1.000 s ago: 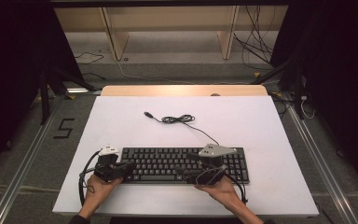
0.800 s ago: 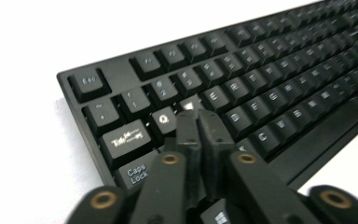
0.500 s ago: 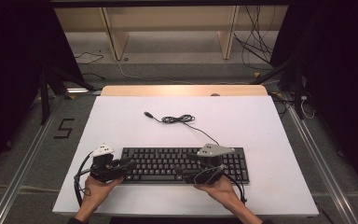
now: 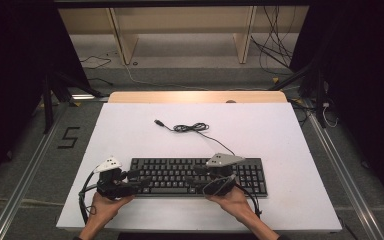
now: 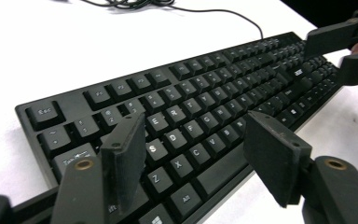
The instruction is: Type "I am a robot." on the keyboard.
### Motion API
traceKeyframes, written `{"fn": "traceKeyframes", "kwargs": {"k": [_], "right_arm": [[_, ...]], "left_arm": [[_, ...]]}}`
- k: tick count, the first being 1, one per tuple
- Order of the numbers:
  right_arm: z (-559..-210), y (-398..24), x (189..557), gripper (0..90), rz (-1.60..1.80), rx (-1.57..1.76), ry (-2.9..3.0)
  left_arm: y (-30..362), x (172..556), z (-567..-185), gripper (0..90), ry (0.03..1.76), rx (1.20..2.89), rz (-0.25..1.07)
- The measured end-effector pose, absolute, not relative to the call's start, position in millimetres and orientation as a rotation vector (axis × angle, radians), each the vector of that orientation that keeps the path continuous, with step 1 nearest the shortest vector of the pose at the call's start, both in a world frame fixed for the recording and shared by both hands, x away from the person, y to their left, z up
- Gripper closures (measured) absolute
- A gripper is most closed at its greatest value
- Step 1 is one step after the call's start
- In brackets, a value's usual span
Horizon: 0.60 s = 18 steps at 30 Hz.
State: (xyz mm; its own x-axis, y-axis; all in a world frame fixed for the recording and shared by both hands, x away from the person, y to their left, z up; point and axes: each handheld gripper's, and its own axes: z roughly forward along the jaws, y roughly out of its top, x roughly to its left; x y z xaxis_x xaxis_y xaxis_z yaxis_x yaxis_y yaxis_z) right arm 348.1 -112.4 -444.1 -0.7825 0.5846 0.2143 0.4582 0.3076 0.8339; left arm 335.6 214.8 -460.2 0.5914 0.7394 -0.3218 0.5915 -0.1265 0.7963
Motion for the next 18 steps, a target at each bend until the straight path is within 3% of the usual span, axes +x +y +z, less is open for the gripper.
{"fn": "traceKeyframes", "kwargs": {"k": [18], "right_arm": [[-450,-91,358,87.8,1.395,0.950,2.527]], "left_arm": [[214,333,-460,32.5,1.067,1.794,0.195]]}}
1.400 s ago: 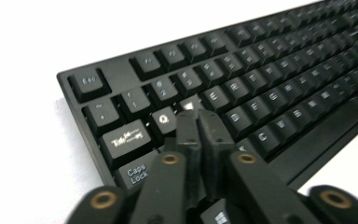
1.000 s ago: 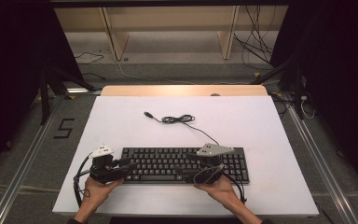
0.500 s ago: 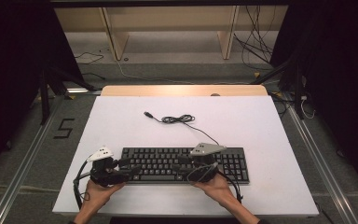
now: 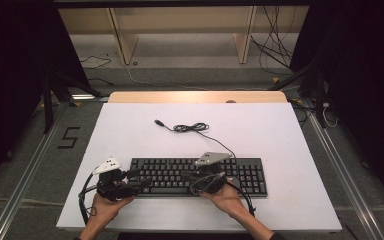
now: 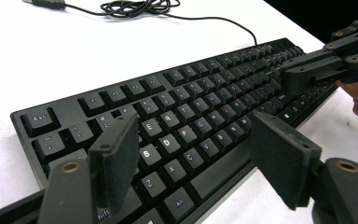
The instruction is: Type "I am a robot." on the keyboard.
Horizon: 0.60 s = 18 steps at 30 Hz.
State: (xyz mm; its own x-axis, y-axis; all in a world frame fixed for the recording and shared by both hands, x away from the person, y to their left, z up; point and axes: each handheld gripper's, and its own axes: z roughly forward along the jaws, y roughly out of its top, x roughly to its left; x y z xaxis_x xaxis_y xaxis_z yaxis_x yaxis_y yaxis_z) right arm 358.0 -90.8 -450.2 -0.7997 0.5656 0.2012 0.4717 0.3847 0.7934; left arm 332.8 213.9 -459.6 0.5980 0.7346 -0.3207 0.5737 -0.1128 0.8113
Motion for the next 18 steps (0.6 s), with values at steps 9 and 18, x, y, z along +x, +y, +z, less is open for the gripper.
{"fn": "traceKeyframes", "kwargs": {"k": [9,18], "right_arm": [[-455,-81,362,90.0,1.346,0.954,2.570],[-461,-74,365,90.0,1.303,0.951,2.593]], "left_arm": [[214,332,-460,31.1,1.062,1.786,0.198],[214,332,-460,30.4,1.060,1.785,0.207]]}}
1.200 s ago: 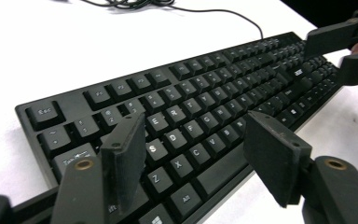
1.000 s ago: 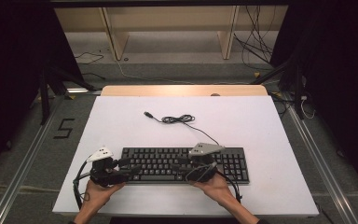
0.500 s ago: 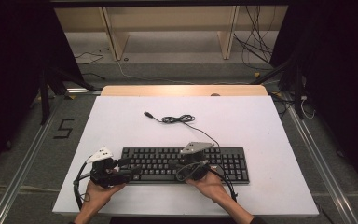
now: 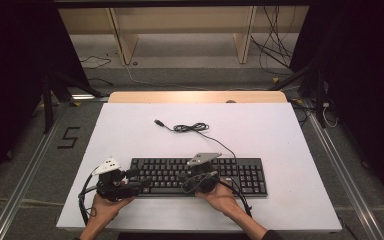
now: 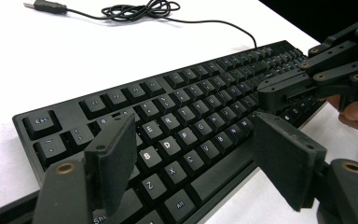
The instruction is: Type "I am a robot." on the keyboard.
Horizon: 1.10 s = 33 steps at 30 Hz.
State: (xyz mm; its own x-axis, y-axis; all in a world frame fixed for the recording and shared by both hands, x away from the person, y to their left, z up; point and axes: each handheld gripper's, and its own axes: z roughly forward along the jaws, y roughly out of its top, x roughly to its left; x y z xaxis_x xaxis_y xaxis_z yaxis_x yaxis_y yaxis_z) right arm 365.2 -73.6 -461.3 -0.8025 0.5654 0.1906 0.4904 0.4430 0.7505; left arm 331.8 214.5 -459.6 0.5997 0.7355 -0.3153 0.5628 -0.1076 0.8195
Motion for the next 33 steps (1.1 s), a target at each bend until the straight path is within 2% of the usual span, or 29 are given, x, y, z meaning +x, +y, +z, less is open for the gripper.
{"fn": "traceKeyframes", "kwargs": {"k": [24,28,33], "right_arm": [[-479,-63,367,90.0,1.147,0.940,2.642],[-477,-67,367,80.8,1.227,0.968,2.628],[-470,-75,368,73.6,1.282,0.988,2.579]], "left_arm": [[216,331,-459,30.3,1.056,1.782,0.217],[217,331,-459,30.4,1.058,1.781,0.219],[218,332,-458,30.9,1.061,1.778,0.221]]}}
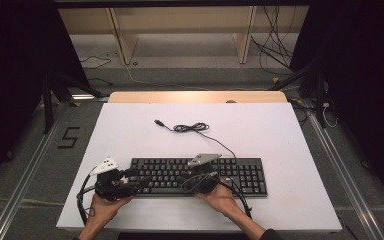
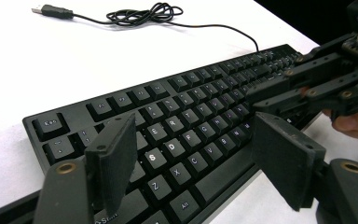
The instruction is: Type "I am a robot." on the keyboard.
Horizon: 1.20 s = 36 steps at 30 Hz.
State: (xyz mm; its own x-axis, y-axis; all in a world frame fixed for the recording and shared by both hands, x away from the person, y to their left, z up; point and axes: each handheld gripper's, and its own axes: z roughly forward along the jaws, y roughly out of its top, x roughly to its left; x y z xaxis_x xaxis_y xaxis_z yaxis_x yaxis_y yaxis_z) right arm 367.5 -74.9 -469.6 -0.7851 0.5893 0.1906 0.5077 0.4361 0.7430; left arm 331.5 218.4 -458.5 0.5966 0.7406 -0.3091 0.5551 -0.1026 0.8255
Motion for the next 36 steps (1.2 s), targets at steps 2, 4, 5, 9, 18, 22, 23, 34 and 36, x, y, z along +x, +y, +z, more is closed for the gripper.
{"fn": "traceKeyframes", "kwargs": {"k": [2,4,5,9,18,22,23,34,36], "right_arm": [[-467,-78,368,70.7,1.310,1.001,2.563],[-464,-81,368,67.3,1.335,1.007,2.549],[-463,-82,368,66.2,1.344,1.012,2.540],[-459,-86,367,57.9,1.367,1.013,2.523],[-454,-90,365,45.4,1.401,1.013,2.498],[-452,-92,364,41.3,1.403,1.015,2.485],[-452,-93,364,40.7,1.406,1.013,2.481],[-446,-101,362,36.8,1.427,1.022,2.450],[-445,-102,361,36.3,1.431,1.026,2.444]], "left_arm": [[219,332,-459,31.1,1.062,1.777,0.222],[219,332,-459,31.2,1.064,1.775,0.222],[219,332,-459,31.4,1.064,1.777,0.222],[219,332,-459,31.4,1.064,1.779,0.225],[218,332,-459,31.9,1.069,1.777,0.221],[217,331,-459,33.6,1.065,1.779,0.218],[217,331,-459,34.6,1.060,1.781,0.215],[211,329,-459,58.2,1.000,1.830,0.199],[210,328,-459,63.6,0.991,1.834,0.192]]}}
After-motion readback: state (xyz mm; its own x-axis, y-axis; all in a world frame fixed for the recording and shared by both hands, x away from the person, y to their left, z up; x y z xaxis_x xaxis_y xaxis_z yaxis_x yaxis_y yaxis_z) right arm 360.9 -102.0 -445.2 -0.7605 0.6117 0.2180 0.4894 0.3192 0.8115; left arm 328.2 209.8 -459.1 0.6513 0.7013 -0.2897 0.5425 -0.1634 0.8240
